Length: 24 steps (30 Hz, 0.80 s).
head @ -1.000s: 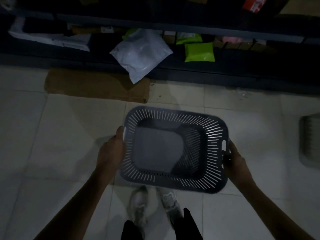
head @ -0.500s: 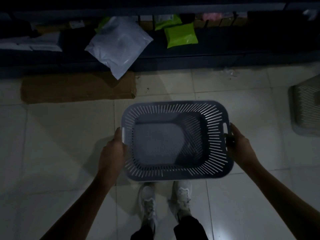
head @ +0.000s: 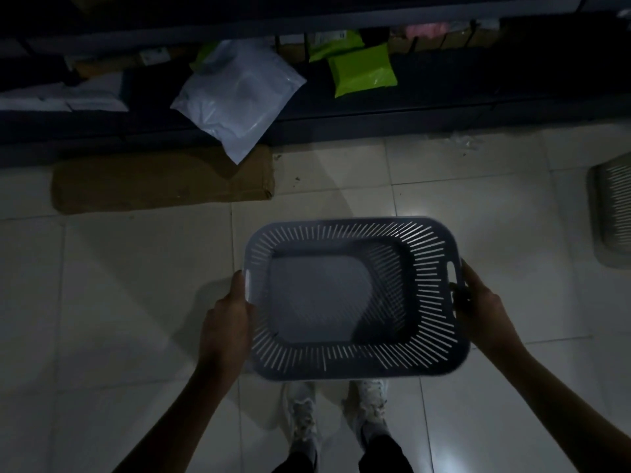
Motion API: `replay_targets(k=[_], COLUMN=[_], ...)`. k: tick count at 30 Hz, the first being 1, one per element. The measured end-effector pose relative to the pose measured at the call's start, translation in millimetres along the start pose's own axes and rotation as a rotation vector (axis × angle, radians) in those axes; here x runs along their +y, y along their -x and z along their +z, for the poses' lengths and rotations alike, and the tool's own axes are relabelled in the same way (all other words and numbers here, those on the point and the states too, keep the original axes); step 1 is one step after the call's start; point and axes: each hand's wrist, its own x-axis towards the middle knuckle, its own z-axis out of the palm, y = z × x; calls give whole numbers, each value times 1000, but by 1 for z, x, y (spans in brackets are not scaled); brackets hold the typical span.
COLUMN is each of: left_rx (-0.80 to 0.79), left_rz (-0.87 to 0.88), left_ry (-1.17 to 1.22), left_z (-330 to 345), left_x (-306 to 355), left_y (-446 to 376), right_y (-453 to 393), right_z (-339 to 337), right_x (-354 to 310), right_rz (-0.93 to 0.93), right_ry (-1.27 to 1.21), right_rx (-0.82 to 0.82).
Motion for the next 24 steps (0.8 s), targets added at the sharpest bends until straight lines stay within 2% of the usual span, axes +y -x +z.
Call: replay_targets(k=[5, 11, 19, 24], left_rx=[-76, -14, -72, -199], left_rz=[-33, 8, -41, -25], left_ry=[12, 15, 12, 49], left_z=[0, 4, 20, 35], left_x=[0, 1, -6, -14], left_y=[-4, -16, -21, -28], right_y=[-2, -15, -28, -34], right_z=[0, 0, 17, 39], right_x=[-3, -4, 7, 22], right_rz=[44, 21, 31, 68], right_ry=[21, 29, 38, 71], right_rx=[-68, -36, -53, -72])
